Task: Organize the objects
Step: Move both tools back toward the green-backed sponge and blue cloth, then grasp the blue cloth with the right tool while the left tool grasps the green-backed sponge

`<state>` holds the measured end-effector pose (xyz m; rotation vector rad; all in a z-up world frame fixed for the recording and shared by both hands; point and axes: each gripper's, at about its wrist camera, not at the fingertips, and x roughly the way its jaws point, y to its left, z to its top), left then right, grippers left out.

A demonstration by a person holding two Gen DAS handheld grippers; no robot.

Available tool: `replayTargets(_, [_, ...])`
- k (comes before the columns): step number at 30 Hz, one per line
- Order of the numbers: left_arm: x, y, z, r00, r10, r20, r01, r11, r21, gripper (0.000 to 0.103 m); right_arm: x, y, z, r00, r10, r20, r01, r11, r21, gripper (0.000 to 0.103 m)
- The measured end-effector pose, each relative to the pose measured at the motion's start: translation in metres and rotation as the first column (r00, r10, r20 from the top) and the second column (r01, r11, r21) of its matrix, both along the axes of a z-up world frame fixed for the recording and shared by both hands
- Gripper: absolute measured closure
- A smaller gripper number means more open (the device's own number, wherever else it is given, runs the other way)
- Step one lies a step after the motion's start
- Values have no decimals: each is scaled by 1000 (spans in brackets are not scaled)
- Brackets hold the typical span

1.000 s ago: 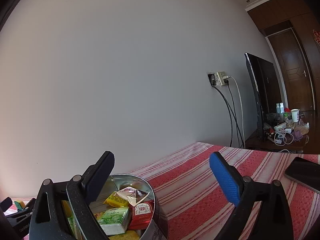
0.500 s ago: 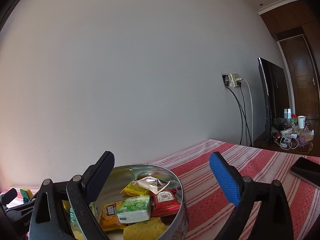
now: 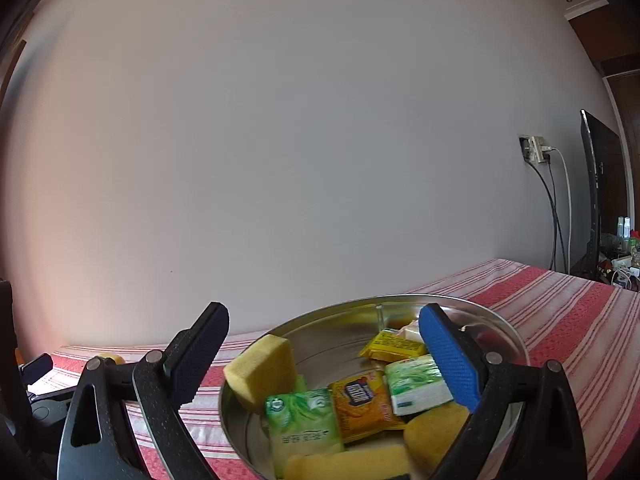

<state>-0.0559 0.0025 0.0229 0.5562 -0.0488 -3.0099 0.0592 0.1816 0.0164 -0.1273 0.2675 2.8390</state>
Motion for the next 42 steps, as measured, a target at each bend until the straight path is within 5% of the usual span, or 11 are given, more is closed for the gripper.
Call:
replayTargets(10, [-18,-89,-3,990,140,4,-140,990,-5,1,-47,-69,-5,986,148,83,-147,989,-17,5])
replayTargets(19, [-38,-139,-7,976,218,22,-218,976,17,1,-102,-121,-17,933,278,228,-273,961,-51,5])
replayTargets(27, [-54,-165,-10,973,223,66,-226,973,48,1,-155,-173,-35,806,407,429,-417,906,-75,7])
replayTargets(38, [-62,-173,-14,971,209,112,-218,973,73,1,-214,-222,-75,587,494,641,-489,848,-206,32])
replayTargets(42, [-64,-172,-15,975,185,122,-196,977,80,1,-216,-220,-79,581,507,637,-506,838,-204,52])
